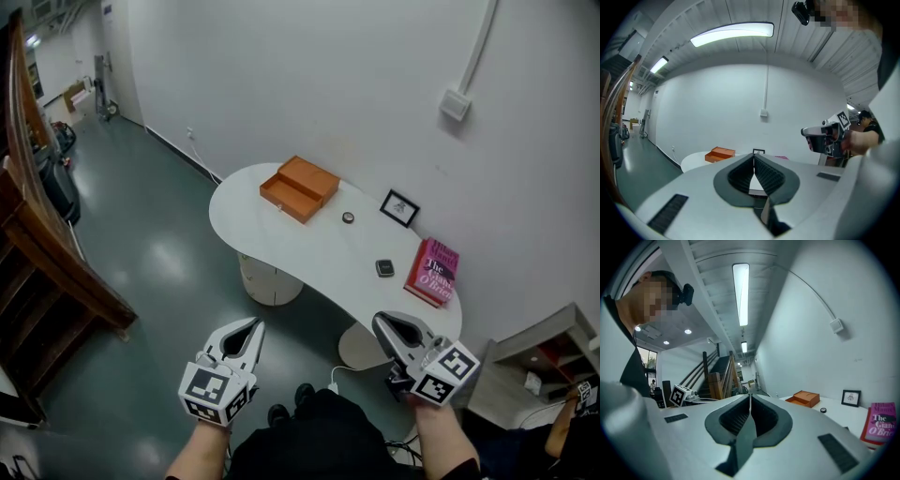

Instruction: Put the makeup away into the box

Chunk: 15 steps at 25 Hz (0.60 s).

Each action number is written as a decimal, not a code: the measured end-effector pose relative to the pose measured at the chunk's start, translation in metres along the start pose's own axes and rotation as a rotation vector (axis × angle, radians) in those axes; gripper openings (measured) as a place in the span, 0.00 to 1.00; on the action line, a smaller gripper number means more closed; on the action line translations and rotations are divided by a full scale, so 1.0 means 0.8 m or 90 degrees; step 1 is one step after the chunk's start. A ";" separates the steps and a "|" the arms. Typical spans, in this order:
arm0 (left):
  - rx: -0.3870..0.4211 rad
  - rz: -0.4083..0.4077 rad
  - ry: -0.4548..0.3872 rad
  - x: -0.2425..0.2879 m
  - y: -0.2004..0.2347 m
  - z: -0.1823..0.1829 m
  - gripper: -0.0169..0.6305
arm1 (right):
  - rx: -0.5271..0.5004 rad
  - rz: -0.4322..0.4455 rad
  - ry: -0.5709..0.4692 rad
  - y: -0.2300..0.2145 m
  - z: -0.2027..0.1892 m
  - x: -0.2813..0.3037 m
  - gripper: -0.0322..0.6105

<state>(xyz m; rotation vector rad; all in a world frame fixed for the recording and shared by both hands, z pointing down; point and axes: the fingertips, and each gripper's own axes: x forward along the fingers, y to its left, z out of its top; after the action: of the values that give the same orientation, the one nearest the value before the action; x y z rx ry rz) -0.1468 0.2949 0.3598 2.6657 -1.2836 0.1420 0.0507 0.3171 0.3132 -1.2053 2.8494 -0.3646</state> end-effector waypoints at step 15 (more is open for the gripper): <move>0.025 -0.030 0.053 0.074 0.015 0.008 0.05 | 0.059 -0.031 -0.019 -0.100 0.004 0.022 0.11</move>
<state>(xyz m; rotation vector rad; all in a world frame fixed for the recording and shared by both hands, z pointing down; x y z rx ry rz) -0.1194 0.2408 0.3649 2.6888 -1.2046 0.2709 0.0948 0.2498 0.3292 -1.2549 2.7487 -0.4704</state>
